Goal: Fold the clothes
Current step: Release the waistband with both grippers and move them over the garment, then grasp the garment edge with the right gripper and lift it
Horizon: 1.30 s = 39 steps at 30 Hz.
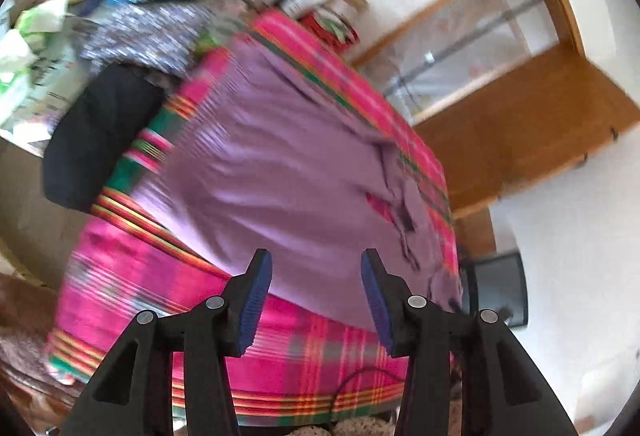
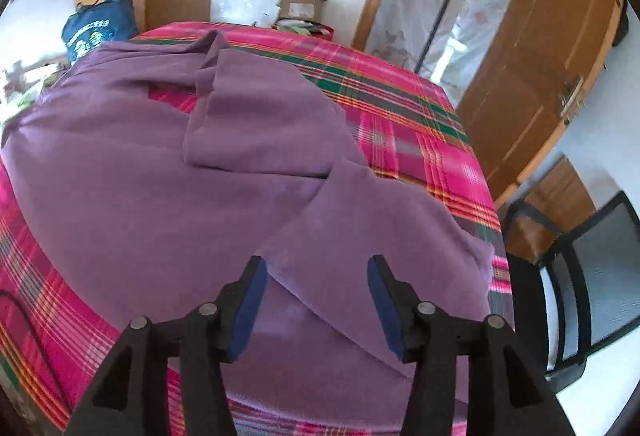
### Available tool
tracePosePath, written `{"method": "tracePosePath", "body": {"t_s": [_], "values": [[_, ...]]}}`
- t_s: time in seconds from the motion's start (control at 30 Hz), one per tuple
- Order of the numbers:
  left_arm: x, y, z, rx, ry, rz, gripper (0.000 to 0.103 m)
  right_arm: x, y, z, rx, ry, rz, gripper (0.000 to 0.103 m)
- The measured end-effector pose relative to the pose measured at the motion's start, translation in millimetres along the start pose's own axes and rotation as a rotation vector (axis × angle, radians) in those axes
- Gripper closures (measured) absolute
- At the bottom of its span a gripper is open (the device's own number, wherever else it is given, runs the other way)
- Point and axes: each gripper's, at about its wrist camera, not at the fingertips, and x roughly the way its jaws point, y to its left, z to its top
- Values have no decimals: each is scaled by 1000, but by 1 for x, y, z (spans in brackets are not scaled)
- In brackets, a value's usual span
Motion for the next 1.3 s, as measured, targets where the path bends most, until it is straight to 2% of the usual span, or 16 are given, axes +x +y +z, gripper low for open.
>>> {"method": "tracePosePath", "body": {"t_s": [0.23,0.33,0.4,0.43,0.47,0.6,0.67,0.73,0.93,1.1,1.3], "values": [[80,-28,-31,34,140,8,55,21,7,3,-13,17,38,50],[104,-36,-39,66,194,26,55,26,-4,3,50,31,88,50],[116,-38,-40,69,218,26,55,27,-12,1,87,32,102,70],[122,-39,-40,71,229,25,55,27,-15,0,93,32,87,91],[127,-39,-40,74,238,26,55,26,-17,-1,92,32,65,95],[142,-38,-40,75,266,35,55,7,-36,-9,112,-15,-43,96],[145,-37,-40,76,276,38,55,-9,-59,-14,157,-41,-100,96],[146,-35,-43,83,278,40,55,-29,-90,-25,223,-59,-192,96],[149,-33,-50,101,283,41,55,-65,-174,-68,413,-16,-442,96],[146,-35,-53,136,283,52,55,-67,-205,-91,483,26,-500,96],[144,-36,-61,183,297,63,55,-38,-218,-100,463,115,-509,96]]}}
